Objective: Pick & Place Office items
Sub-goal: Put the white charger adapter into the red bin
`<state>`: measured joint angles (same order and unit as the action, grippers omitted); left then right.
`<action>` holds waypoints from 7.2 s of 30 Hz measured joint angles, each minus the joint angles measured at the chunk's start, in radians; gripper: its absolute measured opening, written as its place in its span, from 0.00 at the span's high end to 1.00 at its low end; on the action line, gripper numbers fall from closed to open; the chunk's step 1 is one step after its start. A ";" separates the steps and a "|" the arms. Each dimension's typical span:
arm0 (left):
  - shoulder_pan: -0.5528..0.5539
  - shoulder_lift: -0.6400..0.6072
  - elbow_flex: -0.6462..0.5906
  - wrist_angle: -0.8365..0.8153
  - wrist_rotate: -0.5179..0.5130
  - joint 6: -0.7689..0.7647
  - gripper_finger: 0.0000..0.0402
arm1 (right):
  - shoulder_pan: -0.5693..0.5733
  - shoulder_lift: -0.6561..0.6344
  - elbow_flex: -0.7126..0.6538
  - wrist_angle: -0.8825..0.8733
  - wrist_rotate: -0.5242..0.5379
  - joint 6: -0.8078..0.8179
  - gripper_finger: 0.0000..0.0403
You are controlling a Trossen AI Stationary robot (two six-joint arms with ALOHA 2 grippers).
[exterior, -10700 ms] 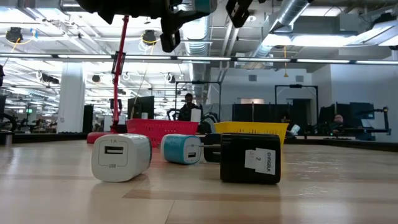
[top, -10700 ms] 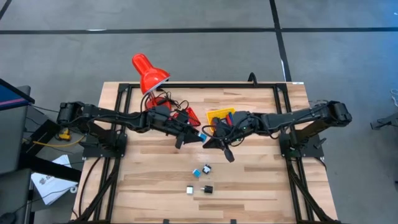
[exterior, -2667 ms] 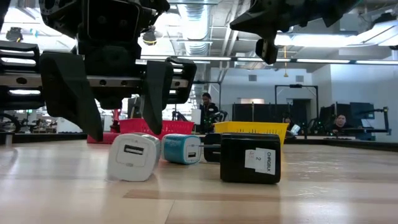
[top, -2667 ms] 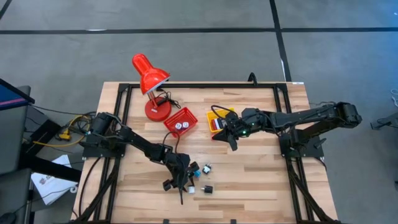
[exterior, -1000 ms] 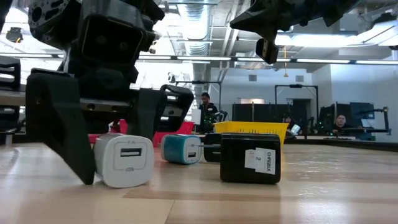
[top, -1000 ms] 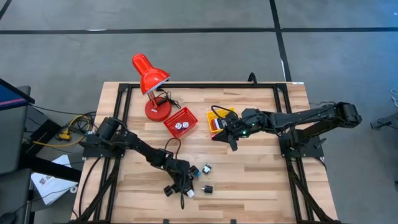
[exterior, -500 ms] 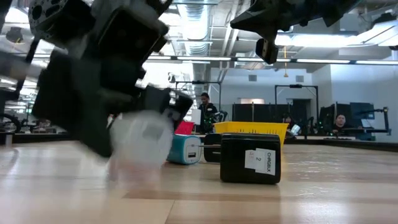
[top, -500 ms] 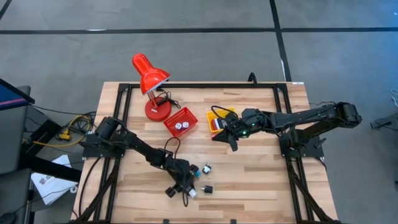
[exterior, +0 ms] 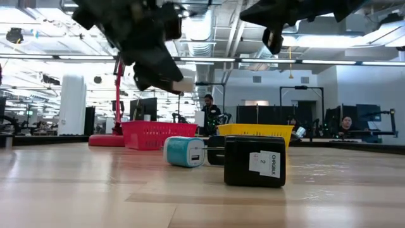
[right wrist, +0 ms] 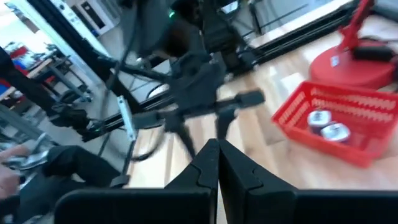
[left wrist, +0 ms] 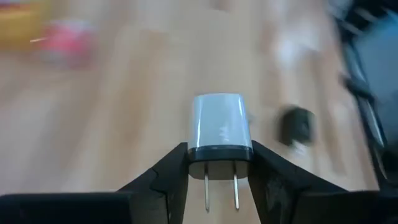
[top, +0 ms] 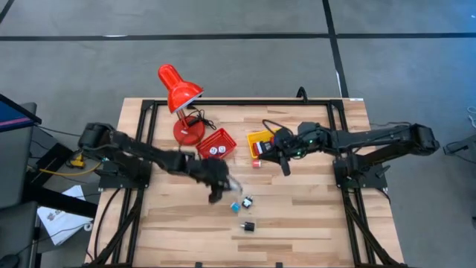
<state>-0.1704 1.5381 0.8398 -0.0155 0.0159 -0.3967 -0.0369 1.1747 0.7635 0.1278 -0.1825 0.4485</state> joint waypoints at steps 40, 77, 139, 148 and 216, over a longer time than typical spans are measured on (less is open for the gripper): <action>0.401 -0.066 0.000 -0.483 -0.094 -0.466 0.67 | -0.119 -0.055 0.000 -0.067 0.032 -0.224 1.00; 0.427 -0.065 0.061 -0.411 -0.181 -0.303 0.67 | -0.123 0.025 -0.001 -0.035 0.108 -0.253 1.00; 0.227 -0.066 0.070 0.330 0.364 -0.487 0.66 | 0.142 0.201 0.000 0.290 0.183 -0.591 0.67; 0.228 -0.065 0.070 0.327 0.365 -0.483 0.66 | 0.142 0.200 0.001 0.324 0.183 -0.606 0.54; 0.221 -0.149 0.061 0.436 0.036 -0.578 0.26 | 0.209 0.042 0.000 0.209 0.481 -0.501 0.68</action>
<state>0.0505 1.3888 0.9012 0.4202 0.0517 -0.9751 0.1725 1.2168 0.7635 0.3367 0.2989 -0.0521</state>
